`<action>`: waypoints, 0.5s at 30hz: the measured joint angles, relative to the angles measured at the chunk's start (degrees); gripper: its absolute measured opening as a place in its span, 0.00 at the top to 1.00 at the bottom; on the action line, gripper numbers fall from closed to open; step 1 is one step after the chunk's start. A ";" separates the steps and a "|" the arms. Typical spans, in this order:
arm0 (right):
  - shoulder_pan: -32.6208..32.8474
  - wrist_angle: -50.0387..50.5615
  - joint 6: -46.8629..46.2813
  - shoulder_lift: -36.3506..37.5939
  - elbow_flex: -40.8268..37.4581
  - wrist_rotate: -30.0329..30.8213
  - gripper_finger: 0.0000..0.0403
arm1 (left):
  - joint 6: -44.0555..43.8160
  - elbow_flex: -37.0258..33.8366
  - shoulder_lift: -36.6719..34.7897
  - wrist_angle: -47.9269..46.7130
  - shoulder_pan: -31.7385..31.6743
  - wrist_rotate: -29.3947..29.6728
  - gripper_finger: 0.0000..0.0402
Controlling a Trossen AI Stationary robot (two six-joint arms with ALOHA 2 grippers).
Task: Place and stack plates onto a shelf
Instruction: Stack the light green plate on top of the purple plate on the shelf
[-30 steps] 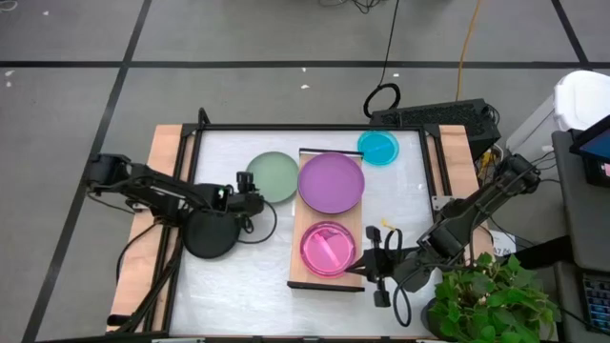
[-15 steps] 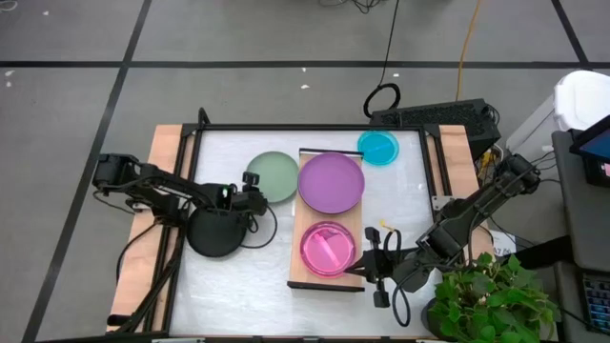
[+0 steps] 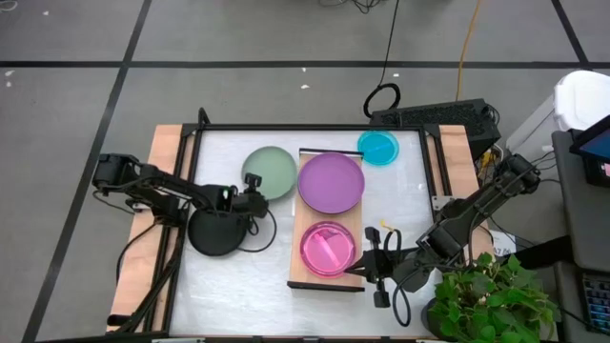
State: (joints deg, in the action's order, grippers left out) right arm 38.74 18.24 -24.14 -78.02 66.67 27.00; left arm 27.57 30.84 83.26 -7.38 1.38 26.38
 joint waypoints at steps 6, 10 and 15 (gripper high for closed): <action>-0.02 0.01 0.42 0.00 0.00 -0.02 1.00 | -0.01 2.95 0.00 -3.25 2.17 3.72 0.97; 0.00 0.00 0.42 0.00 0.00 -0.02 1.00 | -2.16 5.87 -0.83 -7.94 3.36 6.98 0.97; 0.00 0.03 0.42 0.00 0.00 -0.22 1.00 | -6.70 8.24 -3.58 -13.05 4.41 10.09 0.97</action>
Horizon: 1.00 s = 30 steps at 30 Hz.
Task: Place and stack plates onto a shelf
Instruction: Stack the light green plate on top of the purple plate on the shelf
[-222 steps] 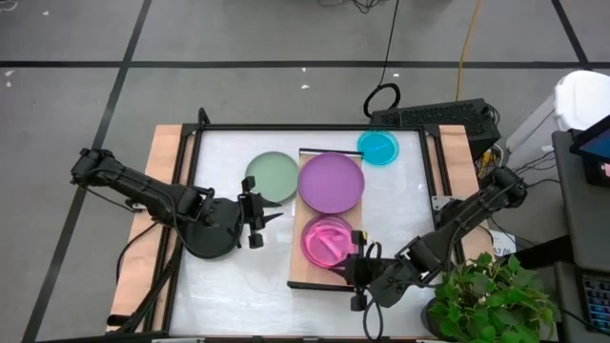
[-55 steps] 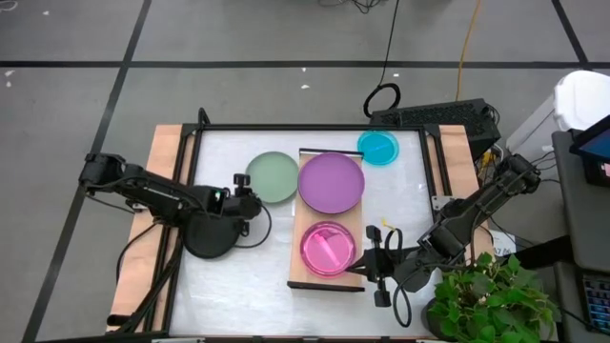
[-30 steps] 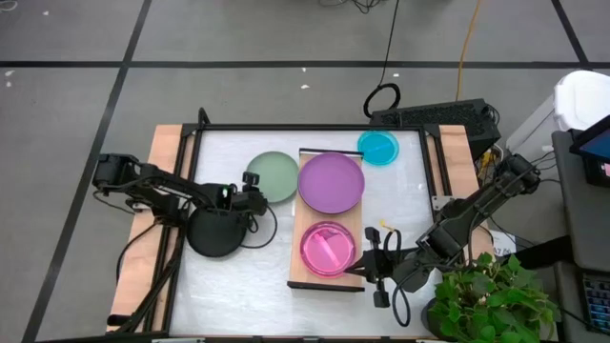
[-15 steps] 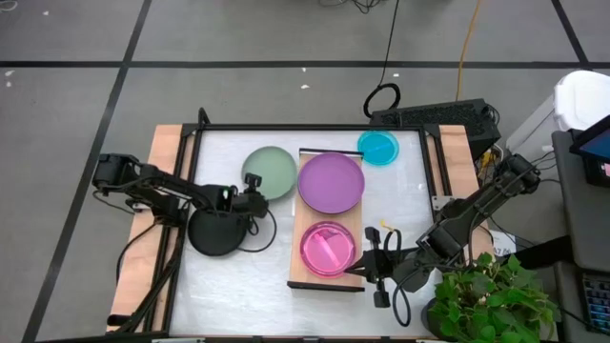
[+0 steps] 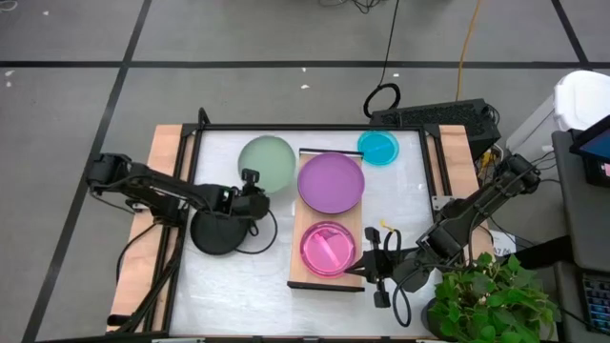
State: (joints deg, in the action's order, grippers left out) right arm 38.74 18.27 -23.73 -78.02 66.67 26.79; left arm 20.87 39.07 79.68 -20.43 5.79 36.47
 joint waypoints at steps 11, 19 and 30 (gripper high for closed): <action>0.00 0.56 0.62 0.00 0.00 -0.04 1.00 | -6.42 0.89 -8.31 -4.26 0.54 3.25 0.97; 0.20 2.79 -0.22 1.56 0.00 0.03 1.00 | -4.44 2.08 -15.01 -3.62 3.56 4.14 0.97; 0.57 5.50 -0.83 1.68 0.00 0.02 1.00 | 1.80 19.24 -10.03 -9.21 6.47 1.48 0.97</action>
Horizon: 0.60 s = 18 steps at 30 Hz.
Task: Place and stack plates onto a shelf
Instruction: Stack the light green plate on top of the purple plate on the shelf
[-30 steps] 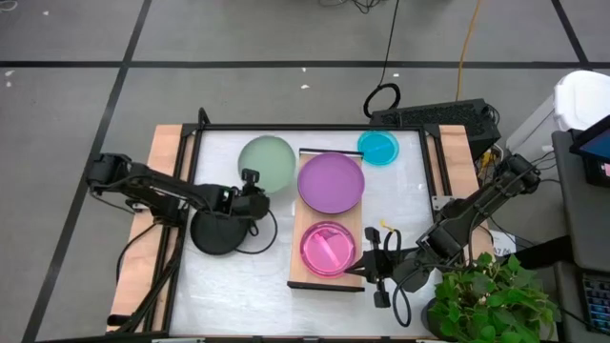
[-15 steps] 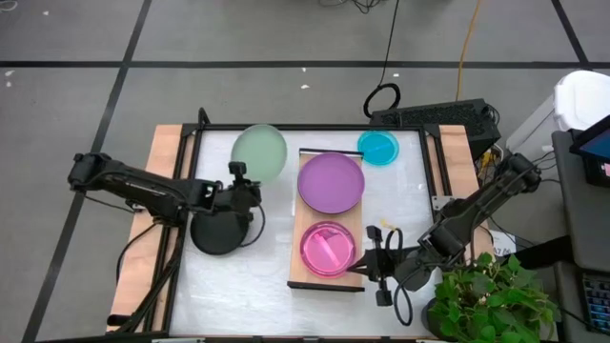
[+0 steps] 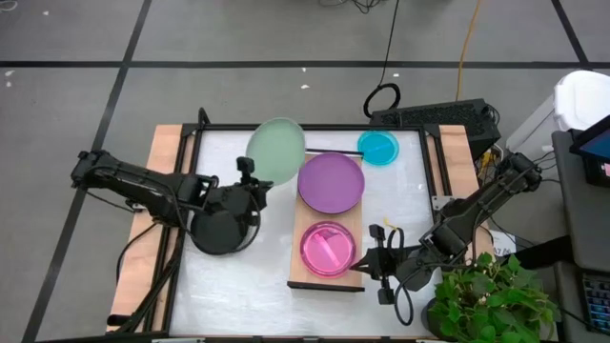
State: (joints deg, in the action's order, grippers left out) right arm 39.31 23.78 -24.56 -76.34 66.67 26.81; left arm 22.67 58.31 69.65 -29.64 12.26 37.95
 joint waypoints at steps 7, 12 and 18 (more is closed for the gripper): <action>2.38 1.48 -0.12 2.58 0.00 0.30 1.00 | 5.78 12.04 7.25 -4.18 -0.08 -4.51 0.97; 6.21 3.15 -0.07 4.38 0.01 5.70 1.00 | 8.33 19.11 13.42 -5.06 -1.71 -7.97 0.97; 9.77 6.91 -3.69 5.01 0.00 10.42 1.00 | 10.39 24.73 20.26 -4.76 -4.49 -14.69 0.97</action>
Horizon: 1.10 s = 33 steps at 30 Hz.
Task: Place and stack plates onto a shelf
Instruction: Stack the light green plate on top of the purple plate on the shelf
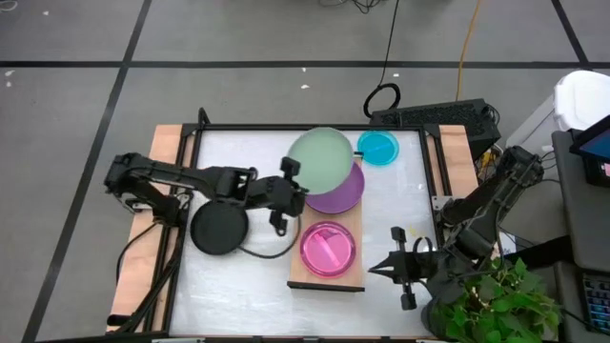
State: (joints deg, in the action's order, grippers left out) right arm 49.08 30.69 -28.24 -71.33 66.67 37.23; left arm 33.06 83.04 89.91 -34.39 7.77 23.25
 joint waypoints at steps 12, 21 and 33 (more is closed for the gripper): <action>1.66 1.26 -3.04 0.02 0.00 1.73 1.00 | 1.53 2.25 7.08 -0.29 -2.12 -5.50 0.97; 1.66 1.29 -3.90 0.02 0.00 1.73 1.00 | 0.69 2.26 7.01 -0.03 -1.90 -8.61 0.94; 1.66 1.21 -3.81 0.02 0.00 1.75 1.00 | -1.49 1.38 6.99 1.49 -1.90 -8.40 0.94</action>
State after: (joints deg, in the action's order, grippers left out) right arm 50.74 31.90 -32.06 -71.31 66.67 38.98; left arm 31.58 84.42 96.90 -32.90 5.87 14.85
